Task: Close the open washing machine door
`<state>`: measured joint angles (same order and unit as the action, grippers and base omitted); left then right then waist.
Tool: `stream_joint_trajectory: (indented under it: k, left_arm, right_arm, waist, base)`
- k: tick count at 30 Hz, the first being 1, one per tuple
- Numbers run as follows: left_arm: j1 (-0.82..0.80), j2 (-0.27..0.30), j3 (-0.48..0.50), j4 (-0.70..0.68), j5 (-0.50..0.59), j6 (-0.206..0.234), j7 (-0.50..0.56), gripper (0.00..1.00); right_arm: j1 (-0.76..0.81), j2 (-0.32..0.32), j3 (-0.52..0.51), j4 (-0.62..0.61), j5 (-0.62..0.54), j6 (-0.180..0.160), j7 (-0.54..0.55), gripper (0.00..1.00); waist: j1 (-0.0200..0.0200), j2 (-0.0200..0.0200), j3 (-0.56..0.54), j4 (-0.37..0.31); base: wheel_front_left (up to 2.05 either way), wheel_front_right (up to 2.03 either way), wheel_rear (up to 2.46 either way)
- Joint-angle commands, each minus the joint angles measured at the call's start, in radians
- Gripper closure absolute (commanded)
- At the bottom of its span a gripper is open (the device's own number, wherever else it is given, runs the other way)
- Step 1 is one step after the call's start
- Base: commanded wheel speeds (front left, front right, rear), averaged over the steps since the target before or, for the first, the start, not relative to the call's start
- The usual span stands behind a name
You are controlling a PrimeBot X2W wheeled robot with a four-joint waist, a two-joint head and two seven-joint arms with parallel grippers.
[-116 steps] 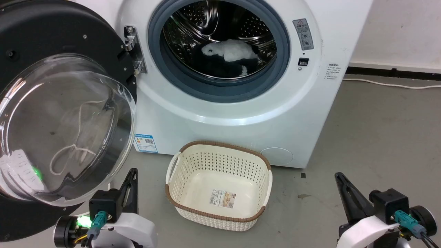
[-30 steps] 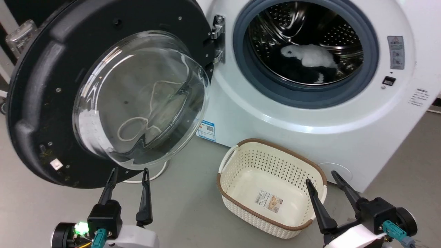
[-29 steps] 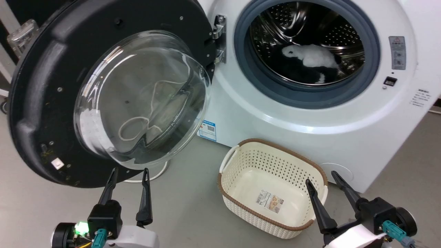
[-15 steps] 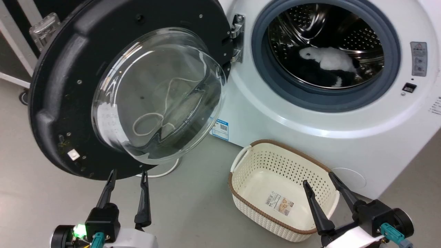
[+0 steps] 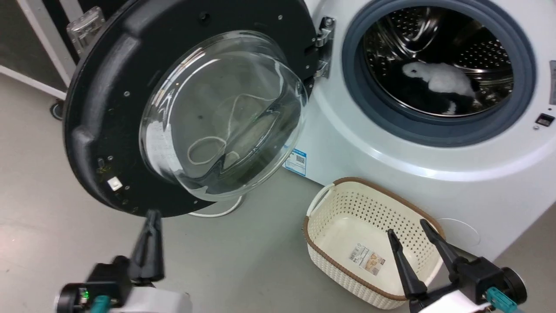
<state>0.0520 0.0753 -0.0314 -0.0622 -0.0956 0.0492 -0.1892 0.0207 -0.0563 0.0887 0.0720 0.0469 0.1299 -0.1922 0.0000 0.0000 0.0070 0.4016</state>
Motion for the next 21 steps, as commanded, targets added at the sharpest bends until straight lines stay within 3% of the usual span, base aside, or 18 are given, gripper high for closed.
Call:
stream_joint_trajectory:
  k: [1,7,8,11,12,13,16,18,21]
  left_arm:
    - [-0.011,-0.003,0.025,-0.021,-0.033,-0.017,-0.015,1.00]
    - [-0.093,-0.001,0.107,-0.052,-0.109,-0.058,-0.025,1.00]
    - [-0.148,0.023,0.136,-0.039,-0.134,-0.079,-0.029,1.00]
    - [-0.256,0.032,0.215,-0.003,-0.265,-0.089,-0.007,1.00]
    - [-0.256,0.032,0.215,-0.003,-0.265,-0.089,-0.007,1.00]
    - [-0.338,0.055,0.281,0.031,-0.373,-0.088,0.050,1.00]
    - [-0.417,0.091,0.342,0.069,-0.461,-0.080,0.104,1.00]
    - [-0.521,0.164,0.411,0.161,-0.565,-0.069,0.196,1.00]
    - [-0.588,0.196,0.460,0.236,-0.647,-0.051,0.257,1.00]
  right_arm:
    - [0.020,0.002,-0.007,-0.005,0.003,0.001,-0.012,0.00]
    - [0.036,0.003,-0.030,-0.024,-0.006,0.001,-0.022,0.00]
    - [0.040,0.002,-0.034,-0.034,-0.012,0.001,-0.026,0.00]
    - [0.030,-0.005,-0.034,-0.040,-0.012,0.001,-0.033,0.00]
    - [0.030,-0.005,-0.034,-0.040,-0.012,0.001,-0.033,0.00]
    - [0.018,-0.006,-0.036,-0.043,0.002,0.001,-0.037,0.00]
    - [0.005,-0.013,-0.033,-0.043,0.005,0.001,-0.041,0.00]
    - [-0.013,-0.024,-0.025,-0.042,0.010,0.001,-0.047,0.00]
    - [-0.023,-0.032,-0.016,-0.041,0.014,0.001,-0.051,0.00]
  waist:
    - [0.0000,0.0000,0.009,0.012]
    - [0.0000,0.0000,0.043,0.034]
    - [0.0000,0.0000,0.063,0.036]
    - [0.0000,0.0000,0.099,0.024]
    - [0.0000,0.0000,0.099,0.024]
    - [0.0000,0.0000,0.123,0.014]
    - [0.0000,0.0000,0.146,0.003]
    - [0.0000,0.0000,0.178,-0.010]
    - [0.0000,0.0000,0.195,-0.019]
  base:
    - [0.00,0.00,0.00]
    - [0.00,0.00,0.00]
    - [0.00,0.00,0.00]
    - [0.00,0.00,0.00]
    - [0.00,0.00,0.00]
    - [0.00,0.00,0.00]
    - [0.00,0.00,0.00]
    - [0.00,0.00,0.00]
    - [0.00,0.00,0.00]
